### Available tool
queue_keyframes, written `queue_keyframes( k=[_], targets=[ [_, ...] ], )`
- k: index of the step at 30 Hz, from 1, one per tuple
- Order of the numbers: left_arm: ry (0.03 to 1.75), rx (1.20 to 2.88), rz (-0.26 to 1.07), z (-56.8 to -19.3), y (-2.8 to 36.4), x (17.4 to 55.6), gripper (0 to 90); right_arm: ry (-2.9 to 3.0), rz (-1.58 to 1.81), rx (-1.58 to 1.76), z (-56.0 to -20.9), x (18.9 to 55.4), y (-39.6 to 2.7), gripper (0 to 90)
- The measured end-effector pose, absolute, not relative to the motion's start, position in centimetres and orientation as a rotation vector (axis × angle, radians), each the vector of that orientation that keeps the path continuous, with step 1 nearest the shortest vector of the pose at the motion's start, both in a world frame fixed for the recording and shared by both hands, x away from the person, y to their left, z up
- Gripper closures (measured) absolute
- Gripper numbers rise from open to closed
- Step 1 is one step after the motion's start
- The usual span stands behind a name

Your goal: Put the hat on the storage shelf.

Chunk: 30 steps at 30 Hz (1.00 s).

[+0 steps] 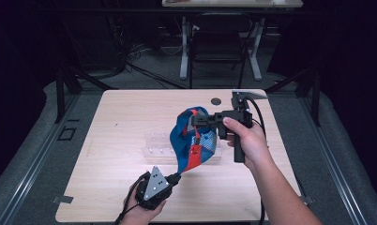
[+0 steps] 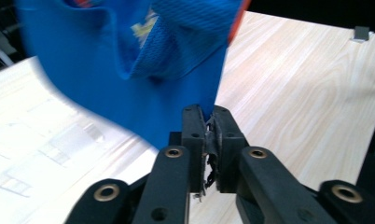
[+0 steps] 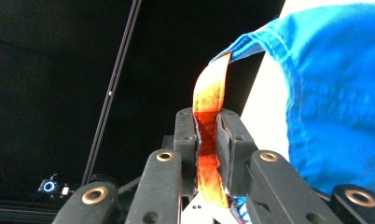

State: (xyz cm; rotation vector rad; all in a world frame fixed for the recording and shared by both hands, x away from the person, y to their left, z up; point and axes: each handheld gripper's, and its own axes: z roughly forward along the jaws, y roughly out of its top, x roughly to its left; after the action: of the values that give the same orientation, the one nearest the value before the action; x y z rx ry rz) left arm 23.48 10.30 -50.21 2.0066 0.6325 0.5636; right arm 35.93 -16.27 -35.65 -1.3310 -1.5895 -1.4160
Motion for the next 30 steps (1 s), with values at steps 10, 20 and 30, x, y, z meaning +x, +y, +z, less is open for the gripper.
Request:
queue_keyframes(
  k=[10, 20, 30],
  targets=[
    [0.616, 1.996, 0.572, -49.8, 10.7, 24.0, 88.5, -1.585, -1.428, -1.33, -35.6, 36.0, -16.5, 79.0],
    [0.624, 1.972, 0.583, -49.6, 10.8, 25.5, 88.6, -1.57, -1.438, -1.346, -36.0, 36.5, -16.7, 79.0],
    [0.63, 1.955, 0.585, -49.6, 11.1, 27.3, 88.7, -1.542, -1.426, -1.383, -37.4, 37.4, -16.8, 79.1]
  ],
)
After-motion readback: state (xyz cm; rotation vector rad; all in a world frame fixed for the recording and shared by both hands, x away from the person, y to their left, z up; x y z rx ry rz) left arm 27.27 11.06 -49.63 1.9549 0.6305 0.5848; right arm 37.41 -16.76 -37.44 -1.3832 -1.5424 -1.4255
